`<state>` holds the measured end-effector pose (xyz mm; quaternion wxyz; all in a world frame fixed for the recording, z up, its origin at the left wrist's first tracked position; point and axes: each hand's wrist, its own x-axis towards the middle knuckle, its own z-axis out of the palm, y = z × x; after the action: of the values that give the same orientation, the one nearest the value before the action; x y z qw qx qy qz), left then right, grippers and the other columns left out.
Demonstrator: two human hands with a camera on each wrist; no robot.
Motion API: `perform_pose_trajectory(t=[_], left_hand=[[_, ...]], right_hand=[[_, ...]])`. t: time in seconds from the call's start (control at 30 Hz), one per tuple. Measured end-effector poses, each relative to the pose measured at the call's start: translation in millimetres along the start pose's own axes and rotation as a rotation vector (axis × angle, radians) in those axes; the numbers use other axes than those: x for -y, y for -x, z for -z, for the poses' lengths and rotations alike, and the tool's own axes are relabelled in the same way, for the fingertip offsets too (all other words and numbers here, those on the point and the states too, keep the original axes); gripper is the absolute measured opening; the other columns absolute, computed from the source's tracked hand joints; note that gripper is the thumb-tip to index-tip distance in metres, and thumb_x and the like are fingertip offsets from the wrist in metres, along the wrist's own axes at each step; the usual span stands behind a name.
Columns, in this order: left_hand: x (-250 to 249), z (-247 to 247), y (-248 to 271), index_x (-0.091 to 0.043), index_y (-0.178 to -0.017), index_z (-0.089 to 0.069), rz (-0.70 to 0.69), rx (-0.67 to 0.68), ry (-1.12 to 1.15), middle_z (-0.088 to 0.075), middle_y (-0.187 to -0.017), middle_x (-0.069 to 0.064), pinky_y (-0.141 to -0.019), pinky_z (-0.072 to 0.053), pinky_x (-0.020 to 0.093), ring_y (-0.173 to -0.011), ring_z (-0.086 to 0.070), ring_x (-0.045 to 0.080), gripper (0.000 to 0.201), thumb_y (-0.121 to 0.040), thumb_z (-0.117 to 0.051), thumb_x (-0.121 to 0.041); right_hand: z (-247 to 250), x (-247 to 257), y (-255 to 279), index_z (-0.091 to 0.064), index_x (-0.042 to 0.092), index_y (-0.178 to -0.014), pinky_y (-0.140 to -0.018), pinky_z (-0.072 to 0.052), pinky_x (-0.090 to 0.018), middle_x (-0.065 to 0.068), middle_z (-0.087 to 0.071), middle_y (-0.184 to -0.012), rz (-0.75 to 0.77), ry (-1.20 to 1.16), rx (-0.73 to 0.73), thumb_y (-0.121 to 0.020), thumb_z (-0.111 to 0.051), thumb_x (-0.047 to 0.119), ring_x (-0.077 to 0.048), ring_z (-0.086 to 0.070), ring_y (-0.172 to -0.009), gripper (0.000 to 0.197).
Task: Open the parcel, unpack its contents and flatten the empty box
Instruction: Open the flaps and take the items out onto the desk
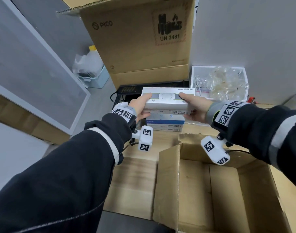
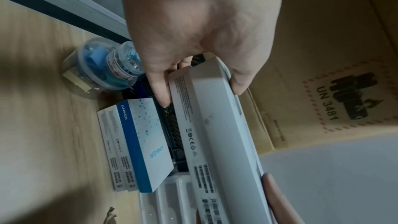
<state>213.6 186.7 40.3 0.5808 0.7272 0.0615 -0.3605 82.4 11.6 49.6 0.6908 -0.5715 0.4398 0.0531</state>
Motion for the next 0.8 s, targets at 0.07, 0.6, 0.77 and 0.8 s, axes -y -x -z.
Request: perform_pose_trajectory(t=[0.07, 0.6, 0.77, 0.8], left_hand=[[8, -4, -12, -0.02, -0.13, -0.055, 0.014, -0.023, -0.1, -0.066, -0.123, 0.004, -0.075, -0.062, 0.032, -0.101, -0.07, 0.021, 0.091, -0.052, -0.072, -0.063], [46, -30, -83, -0.009, -0.155, -0.032, 0.029, -0.195, -0.496, -0.04, -0.154, 0.013, -0.115, -0.029, 0.039, -0.143, -0.036, 0.035, 0.082, -0.094, -0.05, -0.061], [58, -37, -95, -0.01, -0.153, -0.037, 0.041, -0.192, -0.54, -0.05, -0.147, 0.014, -0.109, -0.038, 0.041, -0.132, -0.048, 0.035, 0.075, -0.095, -0.048, -0.056], [58, -39, -97, -0.009, -0.152, -0.037, 0.036, -0.21, -0.543, -0.05, -0.147, 0.014, -0.107, -0.038, 0.04, -0.131, -0.049, 0.035, 0.073, -0.095, -0.048, -0.055]], right_hand=[[-2, -5, -14, -0.06, 0.019, -0.117, -0.06, -0.054, -0.027, -0.006, -0.065, -0.102, -0.009, -0.021, -0.045, -0.079, -0.075, 0.049, -0.021, -0.063, -0.09, 0.051], [-16, -27, -92, -0.057, 0.01, -0.121, -0.093, -0.051, -0.034, -0.009, -0.062, -0.117, -0.122, -0.003, -0.131, -0.086, -0.071, 0.031, -0.019, -0.054, -0.097, 0.043], [-20, -29, -102, -0.06, 0.015, -0.1, -0.092, -0.056, -0.043, -0.006, -0.07, -0.102, -0.152, 0.045, -0.217, -0.074, -0.072, 0.048, -0.022, -0.066, -0.092, 0.043], [-18, -33, -110, -0.061, 0.016, -0.104, -0.092, -0.055, -0.045, -0.007, -0.07, -0.104, -0.153, 0.066, -0.214, -0.07, -0.069, 0.054, -0.025, -0.067, -0.094, 0.052]])
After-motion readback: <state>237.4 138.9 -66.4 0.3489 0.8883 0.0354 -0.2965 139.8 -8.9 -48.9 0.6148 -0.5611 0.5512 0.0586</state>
